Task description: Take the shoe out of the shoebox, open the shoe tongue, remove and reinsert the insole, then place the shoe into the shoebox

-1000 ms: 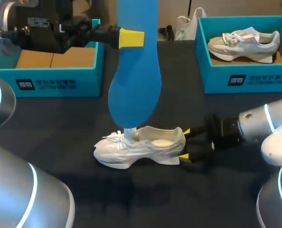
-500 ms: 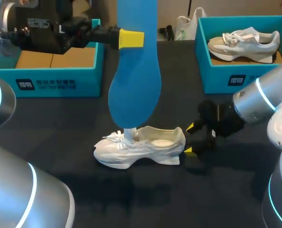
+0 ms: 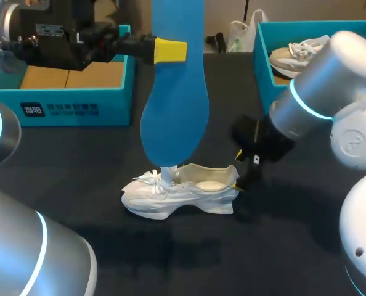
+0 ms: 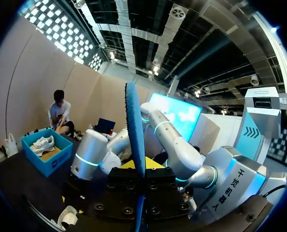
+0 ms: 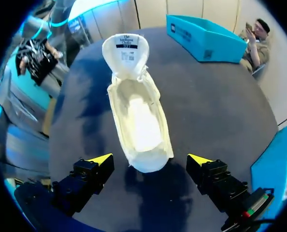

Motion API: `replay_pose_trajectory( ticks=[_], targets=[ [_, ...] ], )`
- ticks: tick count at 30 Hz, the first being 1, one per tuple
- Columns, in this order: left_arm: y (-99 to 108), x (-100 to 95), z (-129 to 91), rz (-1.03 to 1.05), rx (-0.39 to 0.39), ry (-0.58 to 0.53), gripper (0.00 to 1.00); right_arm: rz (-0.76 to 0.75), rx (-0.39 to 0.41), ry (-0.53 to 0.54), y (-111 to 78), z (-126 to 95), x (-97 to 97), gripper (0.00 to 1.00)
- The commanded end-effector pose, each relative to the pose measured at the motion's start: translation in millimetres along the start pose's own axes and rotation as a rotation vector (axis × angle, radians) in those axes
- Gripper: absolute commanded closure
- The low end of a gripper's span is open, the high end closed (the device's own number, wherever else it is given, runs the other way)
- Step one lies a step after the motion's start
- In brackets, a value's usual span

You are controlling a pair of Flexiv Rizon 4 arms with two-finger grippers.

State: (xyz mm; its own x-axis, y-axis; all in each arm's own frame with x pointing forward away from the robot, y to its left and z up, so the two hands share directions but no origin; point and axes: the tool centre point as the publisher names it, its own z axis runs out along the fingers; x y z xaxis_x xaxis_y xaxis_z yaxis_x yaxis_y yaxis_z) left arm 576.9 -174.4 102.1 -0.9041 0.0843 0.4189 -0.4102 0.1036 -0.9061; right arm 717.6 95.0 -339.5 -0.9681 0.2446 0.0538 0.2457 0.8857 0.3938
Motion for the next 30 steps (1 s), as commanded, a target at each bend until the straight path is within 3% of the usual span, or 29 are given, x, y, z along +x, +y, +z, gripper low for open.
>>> replay_pose_trajectory(
  ticks=[1,15,21,26,30],
  targets=[
    [-0.5,-0.1,0.6,0.0,-0.002,0.0,1.0,-0.036,0.584,-0.064,8.9,4.4,2.5,0.0],
    [-0.5,-0.1,0.6,0.0,-0.002,0.0,1.0,-0.039,0.551,-0.066,14.3,9.1,1.0,0.0],
    [-0.5,-0.1,0.6,0.0,-0.002,0.0,1.0,-0.056,0.517,-0.086,25.5,1.5,-0.2,0.0],
    [-0.5,-0.1,0.6,0.0,-0.002,0.0,1.0,-0.088,0.499,-0.12,40.5,-3.8,-8.2,0.0],
    [-0.5,-0.1,0.6,0.0,-0.002,0.0,1.0,-0.123,0.491,-0.093,45.3,13.4,-24.1,0.0]
  ],
)
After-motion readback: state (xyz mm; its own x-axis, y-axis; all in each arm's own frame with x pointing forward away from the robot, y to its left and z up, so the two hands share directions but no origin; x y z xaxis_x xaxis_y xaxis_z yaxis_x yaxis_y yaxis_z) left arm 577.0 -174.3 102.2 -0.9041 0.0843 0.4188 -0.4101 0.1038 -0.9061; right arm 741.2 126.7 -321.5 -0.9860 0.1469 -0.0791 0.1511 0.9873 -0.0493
